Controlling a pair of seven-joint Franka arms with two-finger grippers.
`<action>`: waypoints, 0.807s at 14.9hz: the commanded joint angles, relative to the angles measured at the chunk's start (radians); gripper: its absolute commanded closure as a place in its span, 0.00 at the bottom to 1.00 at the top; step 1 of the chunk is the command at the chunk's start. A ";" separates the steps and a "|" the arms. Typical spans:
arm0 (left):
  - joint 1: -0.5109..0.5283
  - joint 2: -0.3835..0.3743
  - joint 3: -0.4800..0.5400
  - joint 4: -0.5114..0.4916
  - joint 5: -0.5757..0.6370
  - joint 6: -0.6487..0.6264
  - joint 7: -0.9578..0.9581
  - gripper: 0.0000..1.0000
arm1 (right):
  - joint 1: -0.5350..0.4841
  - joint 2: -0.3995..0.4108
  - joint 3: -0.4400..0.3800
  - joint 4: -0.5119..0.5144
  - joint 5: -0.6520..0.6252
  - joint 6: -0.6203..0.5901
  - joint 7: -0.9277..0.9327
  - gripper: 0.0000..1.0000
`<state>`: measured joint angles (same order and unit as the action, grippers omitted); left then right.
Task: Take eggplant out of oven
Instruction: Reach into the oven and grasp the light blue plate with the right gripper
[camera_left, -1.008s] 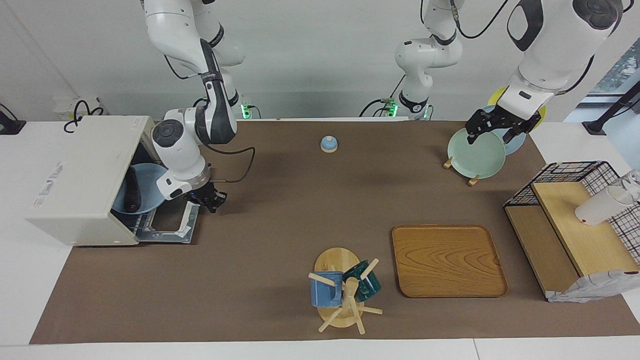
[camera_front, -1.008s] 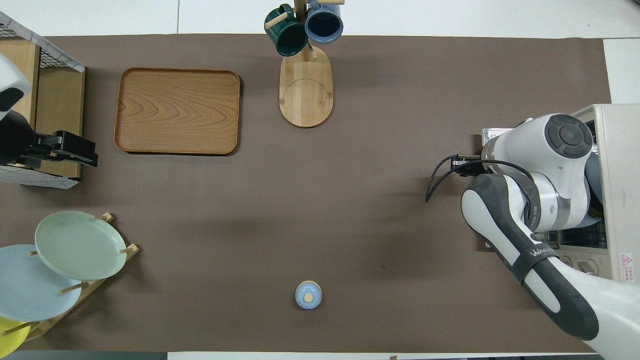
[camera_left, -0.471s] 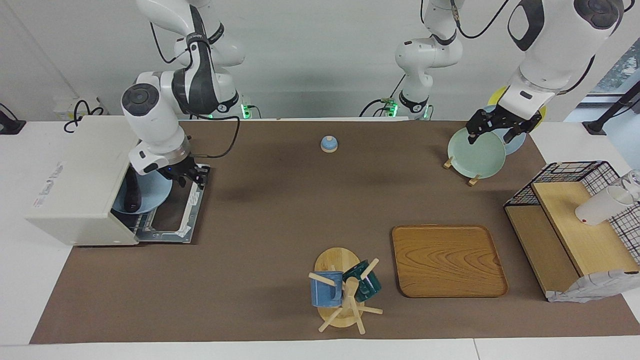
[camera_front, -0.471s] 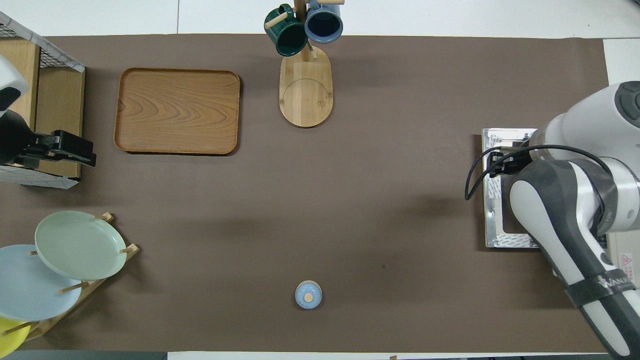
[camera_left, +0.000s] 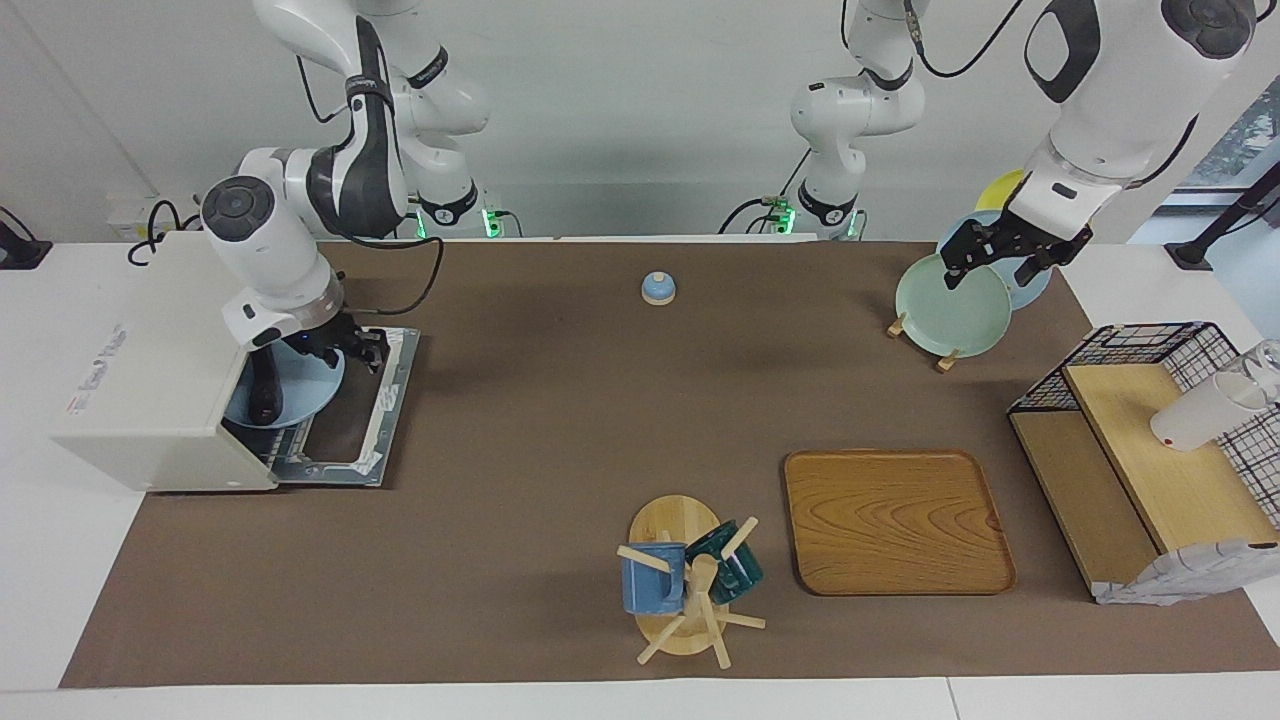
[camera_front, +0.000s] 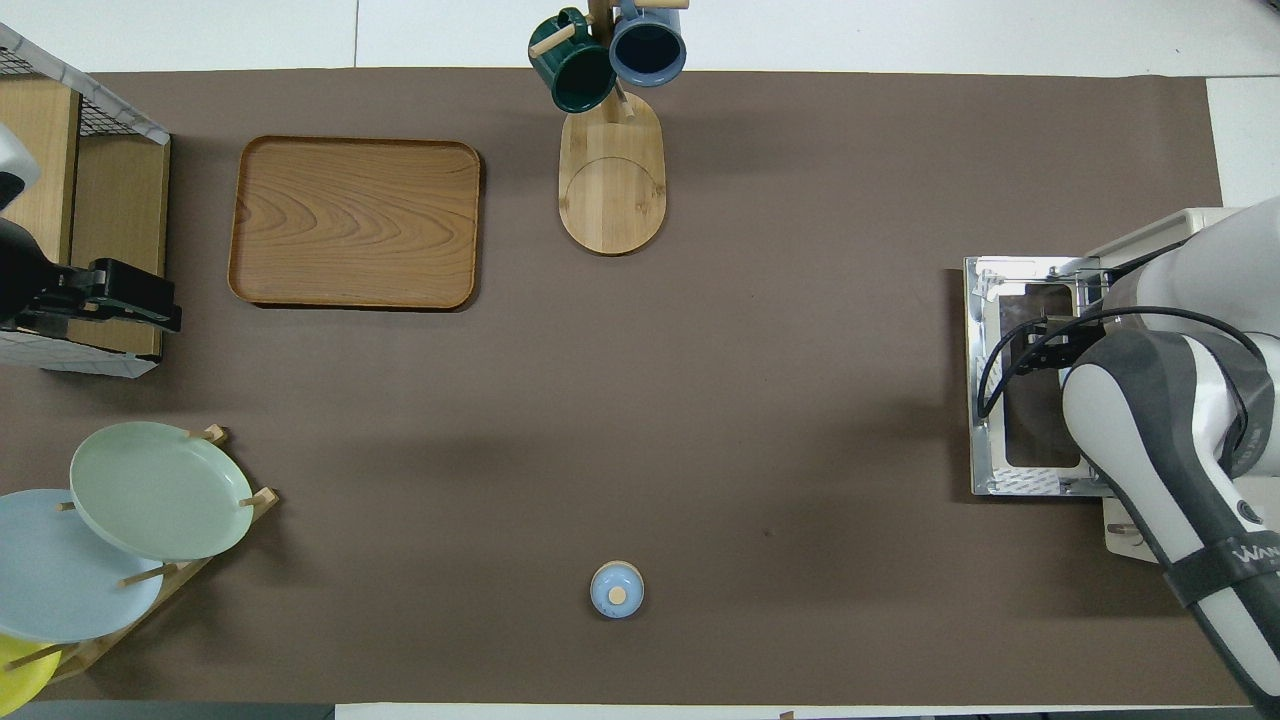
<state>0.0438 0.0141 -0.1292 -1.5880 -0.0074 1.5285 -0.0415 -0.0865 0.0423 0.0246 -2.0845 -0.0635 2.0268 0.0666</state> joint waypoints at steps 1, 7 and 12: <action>0.011 -0.028 -0.007 -0.033 0.013 0.022 0.009 0.00 | -0.047 -0.041 0.009 -0.084 -0.009 0.091 -0.083 0.38; 0.013 -0.028 -0.007 -0.035 0.013 0.022 0.018 0.00 | -0.049 -0.047 0.009 -0.150 -0.009 0.180 -0.090 0.74; 0.013 -0.028 -0.007 -0.035 0.013 0.025 0.017 0.12 | -0.038 -0.050 0.009 -0.154 -0.073 0.182 -0.102 1.00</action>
<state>0.0440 0.0141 -0.1294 -1.5884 -0.0074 1.5311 -0.0399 -0.1215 0.0109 0.0280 -2.2044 -0.0920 2.1877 -0.0110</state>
